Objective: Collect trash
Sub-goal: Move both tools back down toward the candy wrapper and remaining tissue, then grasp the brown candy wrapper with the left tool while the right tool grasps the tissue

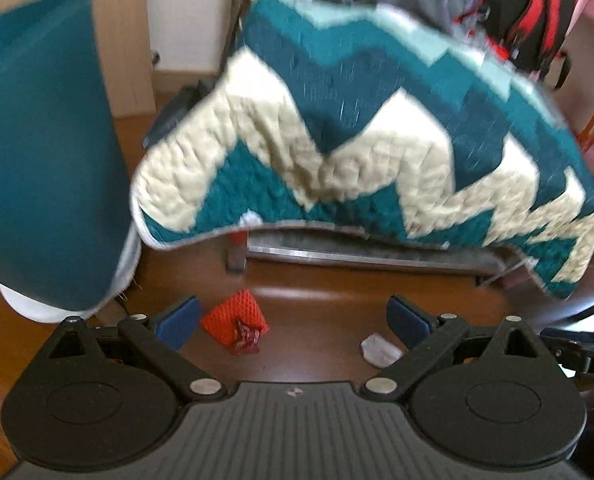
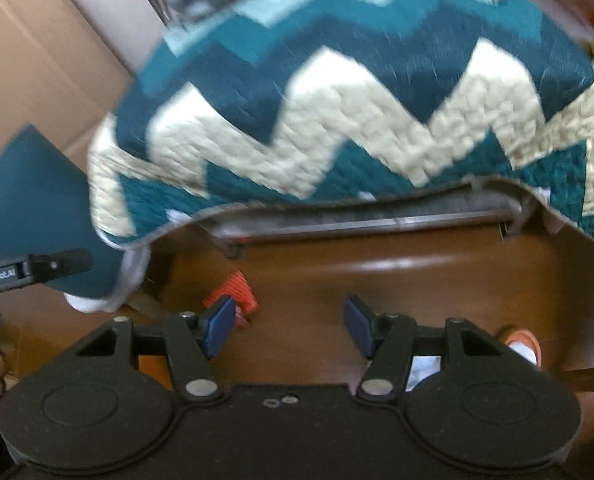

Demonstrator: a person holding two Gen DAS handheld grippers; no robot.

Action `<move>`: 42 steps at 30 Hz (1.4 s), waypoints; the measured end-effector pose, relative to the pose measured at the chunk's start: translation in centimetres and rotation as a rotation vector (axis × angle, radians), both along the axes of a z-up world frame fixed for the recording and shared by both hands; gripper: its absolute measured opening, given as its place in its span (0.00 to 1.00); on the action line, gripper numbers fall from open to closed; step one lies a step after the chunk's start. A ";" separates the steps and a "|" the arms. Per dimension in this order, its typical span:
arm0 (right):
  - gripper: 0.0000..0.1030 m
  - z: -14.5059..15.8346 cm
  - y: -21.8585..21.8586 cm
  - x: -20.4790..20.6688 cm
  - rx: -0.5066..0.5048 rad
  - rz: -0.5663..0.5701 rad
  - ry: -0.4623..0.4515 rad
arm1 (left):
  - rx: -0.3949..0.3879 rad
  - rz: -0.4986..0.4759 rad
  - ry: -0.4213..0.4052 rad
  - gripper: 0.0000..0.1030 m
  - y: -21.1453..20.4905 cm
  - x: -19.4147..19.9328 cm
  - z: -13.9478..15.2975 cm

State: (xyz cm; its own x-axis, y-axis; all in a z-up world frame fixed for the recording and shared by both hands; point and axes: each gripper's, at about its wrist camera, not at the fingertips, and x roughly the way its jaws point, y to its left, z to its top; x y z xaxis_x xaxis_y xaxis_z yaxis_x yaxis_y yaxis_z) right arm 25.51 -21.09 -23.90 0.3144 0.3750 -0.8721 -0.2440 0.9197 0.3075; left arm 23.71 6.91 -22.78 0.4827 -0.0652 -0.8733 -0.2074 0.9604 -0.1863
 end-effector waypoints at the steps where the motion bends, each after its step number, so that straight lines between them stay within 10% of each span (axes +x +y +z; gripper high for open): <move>1: 0.58 -0.9 0.1 0.5 -0.019 0.037 0.015 | 0.007 -0.004 0.019 0.97 -0.2 0.5 -1.1; 24: 0.58 -25.2 0.2 6.9 -0.307 0.509 0.313 | 0.008 0.028 0.423 0.97 0.5 7.9 -25.4; 42: 0.57 -31.8 0.3 7.1 -0.341 0.625 0.289 | 0.048 0.044 0.500 0.87 0.9 8.8 -33.7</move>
